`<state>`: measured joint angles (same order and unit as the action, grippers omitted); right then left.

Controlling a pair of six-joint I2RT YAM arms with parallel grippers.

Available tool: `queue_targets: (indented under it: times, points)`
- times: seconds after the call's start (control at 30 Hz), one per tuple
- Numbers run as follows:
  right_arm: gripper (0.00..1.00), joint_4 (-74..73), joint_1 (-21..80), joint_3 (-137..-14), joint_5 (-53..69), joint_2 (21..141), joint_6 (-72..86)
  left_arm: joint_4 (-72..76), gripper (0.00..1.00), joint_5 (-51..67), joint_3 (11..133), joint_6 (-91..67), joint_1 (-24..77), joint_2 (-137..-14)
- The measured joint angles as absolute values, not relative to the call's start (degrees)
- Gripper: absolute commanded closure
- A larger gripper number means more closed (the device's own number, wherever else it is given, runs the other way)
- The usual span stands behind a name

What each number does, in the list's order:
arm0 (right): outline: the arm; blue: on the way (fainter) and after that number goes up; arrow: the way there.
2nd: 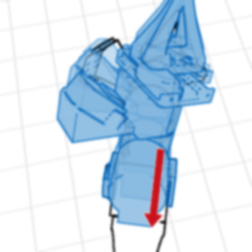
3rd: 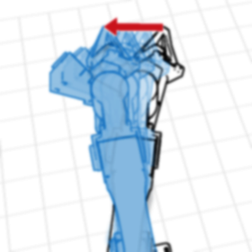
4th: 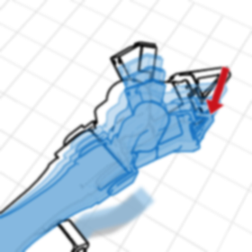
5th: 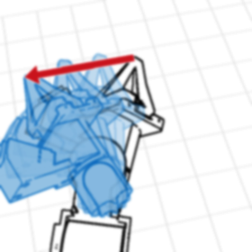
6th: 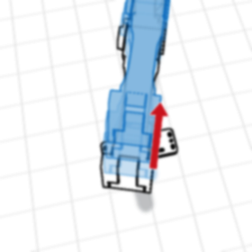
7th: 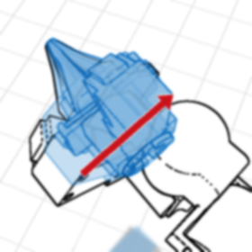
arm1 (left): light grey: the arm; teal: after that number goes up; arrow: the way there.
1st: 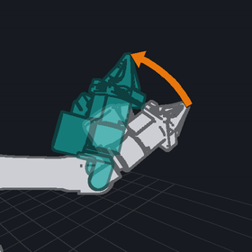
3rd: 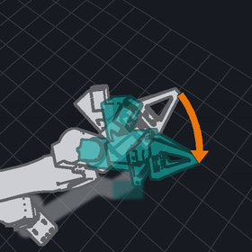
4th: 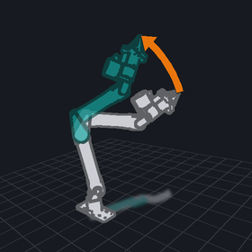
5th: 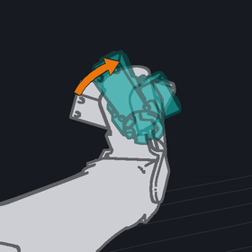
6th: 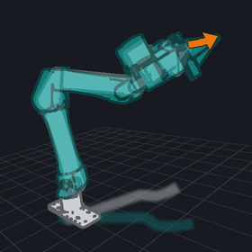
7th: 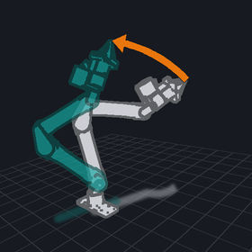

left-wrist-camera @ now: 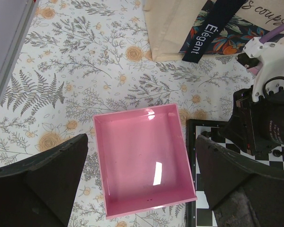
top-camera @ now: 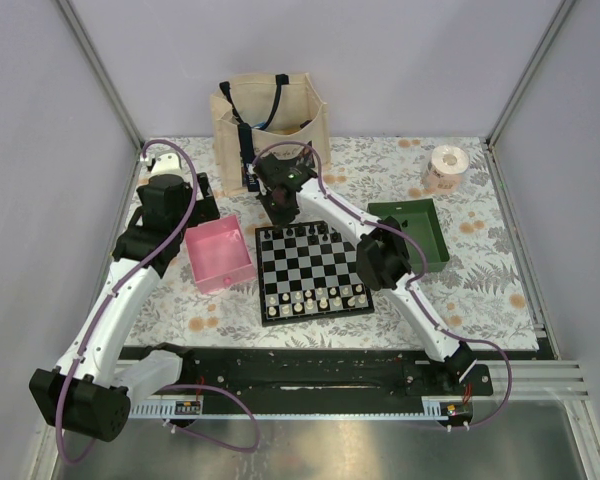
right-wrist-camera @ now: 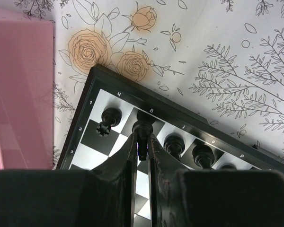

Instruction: Set up the chess pieces on the board

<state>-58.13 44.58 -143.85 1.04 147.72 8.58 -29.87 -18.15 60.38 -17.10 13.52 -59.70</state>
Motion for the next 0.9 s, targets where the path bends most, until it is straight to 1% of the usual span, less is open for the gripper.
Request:
queue_targets:
  times: [0.1,0.23,0.3,0.33,0.37,0.47,0.6,0.7,0.9]
  points:
    - [0.87,-58.13,44.58,-143.9,1.02,148.18,8.6,-29.87,0.01,-18.15,60.38,-17.1,13.52,-59.7]
    - [0.82,-58.13,44.58,-143.9,1.02,148.55,8.58,-29.87,0.01,-18.15,60.38,-17.08,13.52,-59.7]
    - [0.78,-58.13,44.58,-143.9,1.02,148.7,8.58,-29.87,0.01,-18.15,60.38,-17.08,13.52,-59.7]
    - [0.75,-58.11,44.58,-143.9,1.02,148.79,8.58,-29.87,0.01,-18.15,60.38,-17.1,13.52,-59.7]
    - [0.69,-58.04,44.58,-143.9,1.02,148.79,8.6,-29.87,0.01,-18.15,60.38,-17.08,13.52,-59.7]
    - [0.69,-58.04,44.58,-143.9,0.99,148.81,8.6,-29.87,0.01,-18.13,60.38,-17.08,13.52,-59.7]
    - [0.65,-58.11,44.58,-144.27,0.99,148.9,8.62,-29.89,0.01,-18.13,60.38,-17.08,13.52,-59.72]
    - [0.58,-58.08,44.58,-145.08,0.99,148.9,8.62,-29.87,0.01,-18.13,60.38,-17.08,13.52,-59.72]
    - [0.57,-57.21,44.58,-147.11,1.13,148.9,8.84,-29.87,0.01,-18.11,60.38,-17.08,13.52,-59.72]
